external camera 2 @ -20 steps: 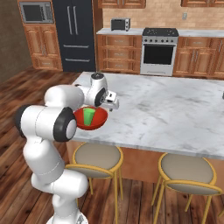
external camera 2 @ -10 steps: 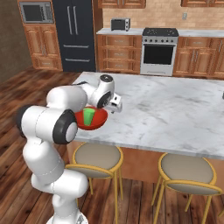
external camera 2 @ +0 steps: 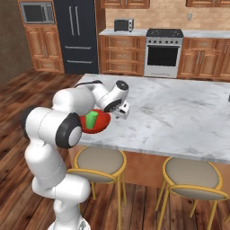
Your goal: Place the cup inside the bowl on the dining table and move the bowl to any counter.
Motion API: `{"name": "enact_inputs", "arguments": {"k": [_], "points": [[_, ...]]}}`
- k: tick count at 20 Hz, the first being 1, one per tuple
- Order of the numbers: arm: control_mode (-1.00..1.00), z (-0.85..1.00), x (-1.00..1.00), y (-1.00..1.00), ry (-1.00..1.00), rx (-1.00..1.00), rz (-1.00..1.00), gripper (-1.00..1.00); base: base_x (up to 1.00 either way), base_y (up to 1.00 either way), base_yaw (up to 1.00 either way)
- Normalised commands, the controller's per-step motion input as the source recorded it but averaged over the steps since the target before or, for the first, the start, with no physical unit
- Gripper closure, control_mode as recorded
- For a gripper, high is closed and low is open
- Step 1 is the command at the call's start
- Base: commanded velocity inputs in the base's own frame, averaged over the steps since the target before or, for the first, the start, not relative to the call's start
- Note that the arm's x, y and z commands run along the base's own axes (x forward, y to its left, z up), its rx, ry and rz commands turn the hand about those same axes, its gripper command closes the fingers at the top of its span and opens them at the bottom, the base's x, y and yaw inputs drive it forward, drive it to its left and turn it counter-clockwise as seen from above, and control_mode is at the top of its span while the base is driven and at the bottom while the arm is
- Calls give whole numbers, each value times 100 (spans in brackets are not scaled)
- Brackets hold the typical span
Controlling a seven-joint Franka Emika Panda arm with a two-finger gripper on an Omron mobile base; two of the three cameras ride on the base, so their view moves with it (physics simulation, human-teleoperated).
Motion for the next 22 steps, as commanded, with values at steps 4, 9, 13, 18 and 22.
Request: {"name": "enact_inputs", "arguments": {"k": [4,9,13,18,22], "points": [[-100,0,0,-12,0,18,0,-100,0,0,0],[-100,0,0,-10,0,17,0,-100,0,0,0],[-100,0,0,-11,0,15,0,-100,0,0,0],[-100,-3,0,0,0,2,0,-100,0,0,0],[-100,-32,1,0,0,0,0,-100,0,0,0]]}}
